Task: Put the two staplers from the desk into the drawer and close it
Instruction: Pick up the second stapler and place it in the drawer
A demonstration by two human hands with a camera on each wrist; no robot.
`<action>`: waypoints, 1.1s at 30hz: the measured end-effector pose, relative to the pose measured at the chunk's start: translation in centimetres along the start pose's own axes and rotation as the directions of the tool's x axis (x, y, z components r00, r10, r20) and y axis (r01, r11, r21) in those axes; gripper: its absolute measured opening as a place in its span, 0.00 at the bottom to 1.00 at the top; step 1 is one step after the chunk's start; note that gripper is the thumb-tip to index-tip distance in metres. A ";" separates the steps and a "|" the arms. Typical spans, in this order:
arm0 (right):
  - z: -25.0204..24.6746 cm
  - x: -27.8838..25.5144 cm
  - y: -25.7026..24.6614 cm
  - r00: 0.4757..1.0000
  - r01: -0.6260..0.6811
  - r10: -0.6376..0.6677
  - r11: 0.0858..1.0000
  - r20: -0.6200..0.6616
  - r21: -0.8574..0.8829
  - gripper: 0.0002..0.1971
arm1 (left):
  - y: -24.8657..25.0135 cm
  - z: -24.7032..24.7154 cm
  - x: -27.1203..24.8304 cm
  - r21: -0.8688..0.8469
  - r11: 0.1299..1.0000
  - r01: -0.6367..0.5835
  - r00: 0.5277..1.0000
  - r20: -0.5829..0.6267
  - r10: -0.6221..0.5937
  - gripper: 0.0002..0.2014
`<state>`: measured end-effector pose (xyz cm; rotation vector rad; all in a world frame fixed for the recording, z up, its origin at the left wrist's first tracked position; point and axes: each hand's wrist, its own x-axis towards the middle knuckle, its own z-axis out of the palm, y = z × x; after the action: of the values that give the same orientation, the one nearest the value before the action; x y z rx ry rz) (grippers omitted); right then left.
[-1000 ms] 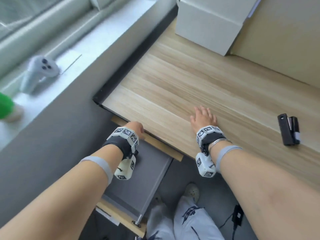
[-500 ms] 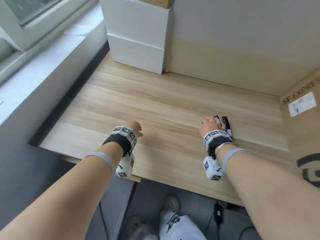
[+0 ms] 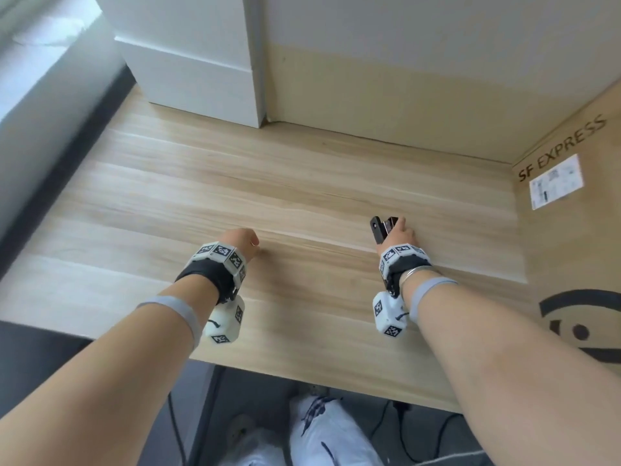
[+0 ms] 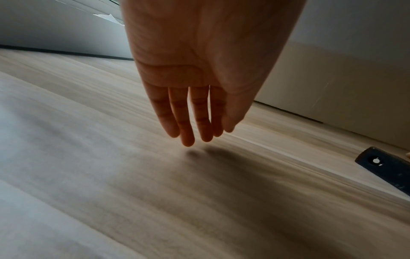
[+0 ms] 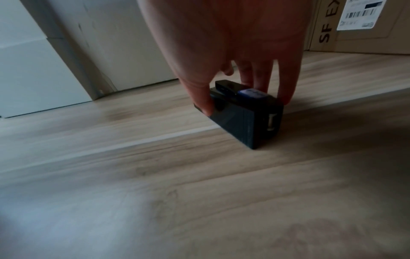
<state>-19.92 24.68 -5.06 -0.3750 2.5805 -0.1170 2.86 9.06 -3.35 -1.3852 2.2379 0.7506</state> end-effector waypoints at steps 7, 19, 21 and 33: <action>0.1 -1.3 -0.8 0.993 0.097 -0.087 0.986 0.075 -0.136 0.38 | -0.7 0.0 -0.2 -0.027 1.000 0.013 1.000 0.000 -0.013 0.17; 4.5 -12.4 -7.3 0.904 0.415 -0.413 0.910 0.113 0.000 0.36 | -8.6 0.5 -4.8 -0.112 0.994 0.004 0.996 -0.092 -0.015 0.16; 5.7 -14.8 -8.7 0.871 0.472 -0.465 0.881 0.160 -0.013 0.35 | -11.2 0.5 -6.0 -0.115 0.993 0.022 0.994 -0.103 -0.034 0.17; 16.4 -29.4 -15.0 0.562 0.754 -0.643 0.657 0.520 -0.003 0.47 | -27.0 3.5 -13.6 -0.157 0.971 0.178 0.964 -0.171 -0.205 0.16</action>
<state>16.39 18.58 -2.41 -1.3515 1.7989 -0.0009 33.20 10.72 -4.29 -1.7787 2.1794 0.7507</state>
